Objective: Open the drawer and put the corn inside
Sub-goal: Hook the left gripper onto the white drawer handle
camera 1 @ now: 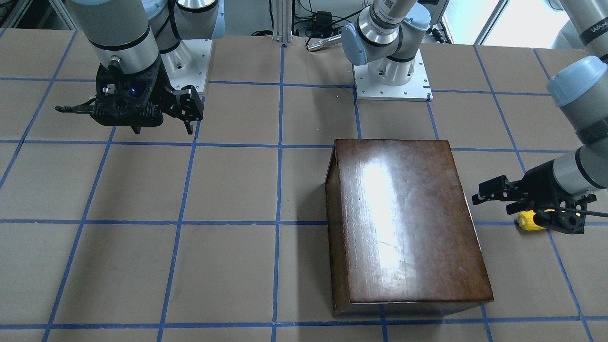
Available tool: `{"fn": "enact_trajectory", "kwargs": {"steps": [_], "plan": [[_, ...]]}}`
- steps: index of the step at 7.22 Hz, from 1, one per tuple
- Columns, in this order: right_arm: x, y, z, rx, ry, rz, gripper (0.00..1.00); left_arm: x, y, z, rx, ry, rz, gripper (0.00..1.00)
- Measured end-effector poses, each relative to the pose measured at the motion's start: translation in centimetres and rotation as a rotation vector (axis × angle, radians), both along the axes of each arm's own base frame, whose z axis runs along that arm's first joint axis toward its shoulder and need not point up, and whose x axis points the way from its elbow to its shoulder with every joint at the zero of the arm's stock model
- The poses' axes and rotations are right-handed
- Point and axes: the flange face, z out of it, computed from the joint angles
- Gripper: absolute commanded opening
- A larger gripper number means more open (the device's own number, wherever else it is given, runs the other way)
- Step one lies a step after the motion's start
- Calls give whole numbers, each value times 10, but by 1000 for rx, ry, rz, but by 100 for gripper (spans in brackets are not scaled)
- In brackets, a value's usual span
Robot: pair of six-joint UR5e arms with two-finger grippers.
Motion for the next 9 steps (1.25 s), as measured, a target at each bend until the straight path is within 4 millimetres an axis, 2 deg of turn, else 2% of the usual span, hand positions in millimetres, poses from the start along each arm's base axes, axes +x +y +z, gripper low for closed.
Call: {"fn": "enact_trajectory", "kwargs": {"steps": [9], "plan": [[0, 0, 0, 0, 0, 0, 100, -3, -7, -21, 22, 58, 65, 100]]}}
